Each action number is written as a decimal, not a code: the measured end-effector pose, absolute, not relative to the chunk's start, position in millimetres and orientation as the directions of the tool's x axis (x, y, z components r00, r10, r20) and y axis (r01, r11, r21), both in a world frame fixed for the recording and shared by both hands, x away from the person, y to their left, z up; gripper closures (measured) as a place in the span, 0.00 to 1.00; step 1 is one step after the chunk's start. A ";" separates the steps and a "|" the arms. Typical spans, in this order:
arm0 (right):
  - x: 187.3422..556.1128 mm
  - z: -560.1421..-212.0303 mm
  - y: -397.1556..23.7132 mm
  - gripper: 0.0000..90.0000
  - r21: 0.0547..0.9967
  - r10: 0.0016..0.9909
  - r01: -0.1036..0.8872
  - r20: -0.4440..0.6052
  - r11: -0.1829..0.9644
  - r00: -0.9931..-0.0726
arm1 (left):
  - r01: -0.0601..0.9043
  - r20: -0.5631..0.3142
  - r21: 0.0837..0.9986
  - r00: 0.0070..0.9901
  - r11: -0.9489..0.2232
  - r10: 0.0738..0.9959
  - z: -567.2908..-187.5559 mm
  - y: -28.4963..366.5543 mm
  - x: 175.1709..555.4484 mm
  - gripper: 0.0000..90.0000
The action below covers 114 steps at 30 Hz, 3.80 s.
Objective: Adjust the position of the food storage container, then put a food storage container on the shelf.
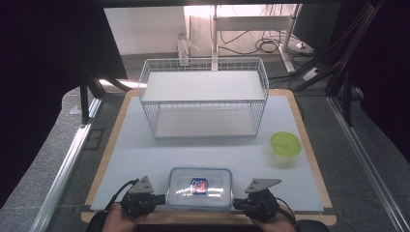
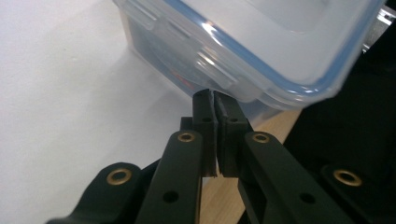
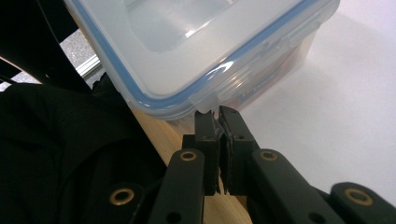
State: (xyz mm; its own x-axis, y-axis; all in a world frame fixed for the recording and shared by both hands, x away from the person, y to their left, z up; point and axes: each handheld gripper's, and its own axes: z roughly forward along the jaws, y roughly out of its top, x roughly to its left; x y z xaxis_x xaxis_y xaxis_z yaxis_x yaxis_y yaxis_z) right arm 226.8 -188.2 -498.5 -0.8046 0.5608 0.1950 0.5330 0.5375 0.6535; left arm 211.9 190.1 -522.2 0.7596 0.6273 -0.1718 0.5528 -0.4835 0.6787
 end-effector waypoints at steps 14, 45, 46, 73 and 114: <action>251.4 -497.3 -195.4 0.99 0.662 0.612 0.540 0.152 0.520 -0.776 | 0.571 -0.169 0.666 0.743 -0.481 0.648 -522.5 175.4 245.3 0.99; 284.3 -489.3 -220.6 0.59 0.697 0.647 0.502 0.072 0.511 -0.759 | 0.517 -0.072 0.739 0.699 -0.432 0.712 -518.3 205.0 261.1 0.25; 284.5 -488.7 -221.0 0.55 0.699 0.649 0.502 0.072 0.509 -0.757 | 0.513 -0.078 0.745 0.701 -0.425 0.709 -518.1 205.5 261.6 0.22; 307.8 -478.8 -193.6 0.02 0.740 0.623 0.482 0.109 0.469 -0.774 | 0.533 -0.210 0.760 0.743 -0.372 0.635 -501.2 177.1 300.4 0.02; 306.2 -484.0 -203.6 0.48 0.626 0.565 0.699 0.457 0.345 -0.687 | 0.607 -0.388 0.748 0.729 -0.269 0.565 -505.7 173.9 269.0 0.42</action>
State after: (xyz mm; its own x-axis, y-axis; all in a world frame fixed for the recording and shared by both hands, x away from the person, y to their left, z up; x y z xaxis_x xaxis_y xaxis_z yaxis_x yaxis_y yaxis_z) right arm 306.2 -203.6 -484.0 -0.6873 0.5647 0.4568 0.6994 0.3447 0.6262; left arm 269.0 173.9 -505.7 0.7286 0.5645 -0.3878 0.6066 -0.2690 0.7481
